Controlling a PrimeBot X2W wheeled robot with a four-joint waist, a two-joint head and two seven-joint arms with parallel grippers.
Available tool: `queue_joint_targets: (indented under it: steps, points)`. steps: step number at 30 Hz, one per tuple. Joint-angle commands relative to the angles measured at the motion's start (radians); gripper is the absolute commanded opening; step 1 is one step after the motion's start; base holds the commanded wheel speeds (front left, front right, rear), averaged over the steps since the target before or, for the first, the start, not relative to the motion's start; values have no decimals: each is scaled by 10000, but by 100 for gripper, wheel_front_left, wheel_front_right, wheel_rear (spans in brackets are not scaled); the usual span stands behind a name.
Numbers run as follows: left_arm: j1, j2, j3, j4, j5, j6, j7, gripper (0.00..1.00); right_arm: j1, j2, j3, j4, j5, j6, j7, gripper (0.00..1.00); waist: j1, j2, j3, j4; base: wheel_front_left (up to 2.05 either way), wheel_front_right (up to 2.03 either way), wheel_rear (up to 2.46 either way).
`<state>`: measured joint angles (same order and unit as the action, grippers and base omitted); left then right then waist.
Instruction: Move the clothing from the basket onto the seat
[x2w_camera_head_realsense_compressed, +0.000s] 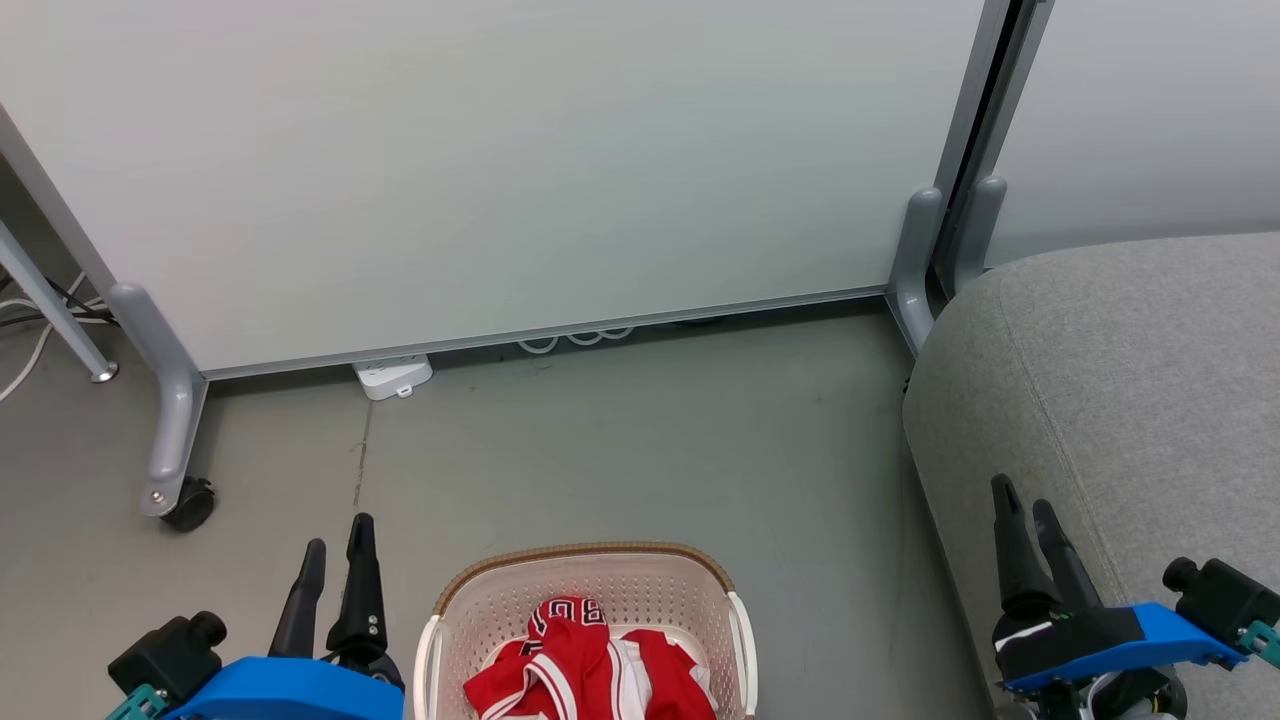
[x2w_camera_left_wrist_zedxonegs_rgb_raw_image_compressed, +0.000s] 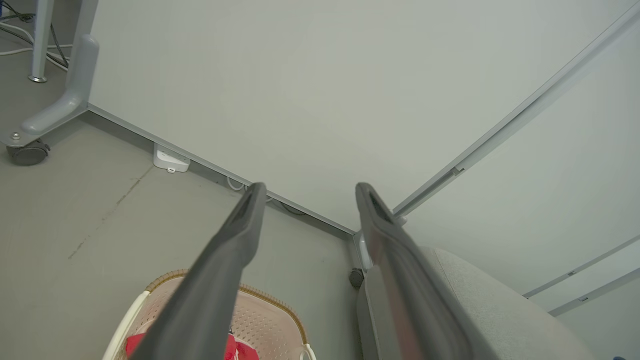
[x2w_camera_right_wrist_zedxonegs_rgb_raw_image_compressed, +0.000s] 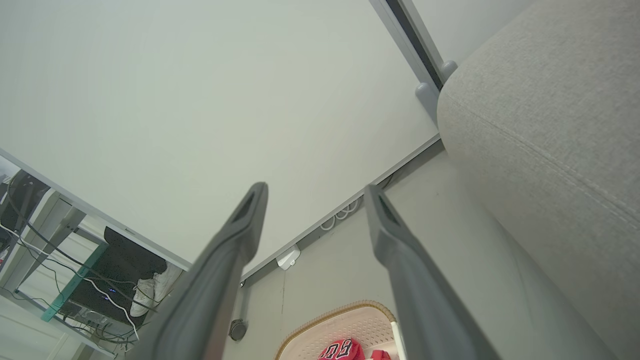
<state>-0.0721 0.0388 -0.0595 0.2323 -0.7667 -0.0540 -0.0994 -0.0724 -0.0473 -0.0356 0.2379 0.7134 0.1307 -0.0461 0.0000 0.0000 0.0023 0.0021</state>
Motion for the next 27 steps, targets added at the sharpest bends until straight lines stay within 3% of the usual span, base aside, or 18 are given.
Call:
queue_joint_targets:
  steps: [1, 27]
  points:
    - [-244, 90, -56, -97, 411, 36, -133, 100, -217, -27, 17, -161, -389, 0, -117, 100, 0, 0, -5, 9, 0, 0, 0]
    - [-308, 110, -408, 4, 2889, 231, -804, 100, -299, -35, 154, -158, -3090, 0, -560, 100, 0, 0, -8, 26, 0, 0, 0]
